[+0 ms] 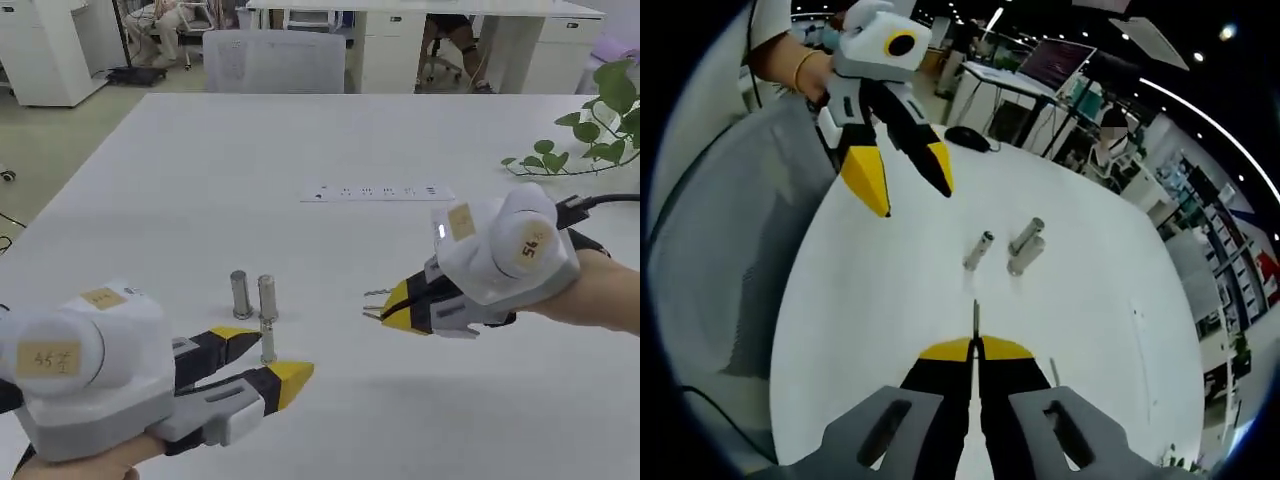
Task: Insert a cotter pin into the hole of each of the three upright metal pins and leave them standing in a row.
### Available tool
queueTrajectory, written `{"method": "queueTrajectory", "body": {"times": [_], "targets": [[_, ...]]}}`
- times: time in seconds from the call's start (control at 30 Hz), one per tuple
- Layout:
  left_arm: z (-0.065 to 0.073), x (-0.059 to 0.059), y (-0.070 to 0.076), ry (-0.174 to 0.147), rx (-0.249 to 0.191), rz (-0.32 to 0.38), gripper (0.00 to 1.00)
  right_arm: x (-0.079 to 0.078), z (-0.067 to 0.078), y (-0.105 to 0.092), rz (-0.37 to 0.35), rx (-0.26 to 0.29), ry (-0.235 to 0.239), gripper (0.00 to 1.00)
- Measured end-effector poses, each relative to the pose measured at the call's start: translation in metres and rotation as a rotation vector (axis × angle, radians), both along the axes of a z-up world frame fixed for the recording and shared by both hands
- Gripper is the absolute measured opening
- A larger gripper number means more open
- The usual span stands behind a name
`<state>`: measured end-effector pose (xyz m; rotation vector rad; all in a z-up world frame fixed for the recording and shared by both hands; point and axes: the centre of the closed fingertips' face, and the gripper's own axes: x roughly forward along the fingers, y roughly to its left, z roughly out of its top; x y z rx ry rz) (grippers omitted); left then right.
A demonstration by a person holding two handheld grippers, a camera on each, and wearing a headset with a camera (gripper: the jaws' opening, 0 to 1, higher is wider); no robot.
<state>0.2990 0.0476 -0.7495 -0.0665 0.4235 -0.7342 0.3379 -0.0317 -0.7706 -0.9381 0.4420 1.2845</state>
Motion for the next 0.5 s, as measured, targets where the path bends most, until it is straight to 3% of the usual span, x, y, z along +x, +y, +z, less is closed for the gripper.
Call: {"method": "queueTrajectory", "body": {"times": [0.23,0.5], "targets": [[0.003,-0.003,-0.011,0.024,-0.053,-0.018,0.32,-0.017,0.001,0.006,0.028,0.013,0.002,0.02],[0.003,-0.007,-0.024,0.078,-0.135,-0.024,0.27,-0.036,0.002,0.017,0.067,0.04,0.008,0.02]]}}
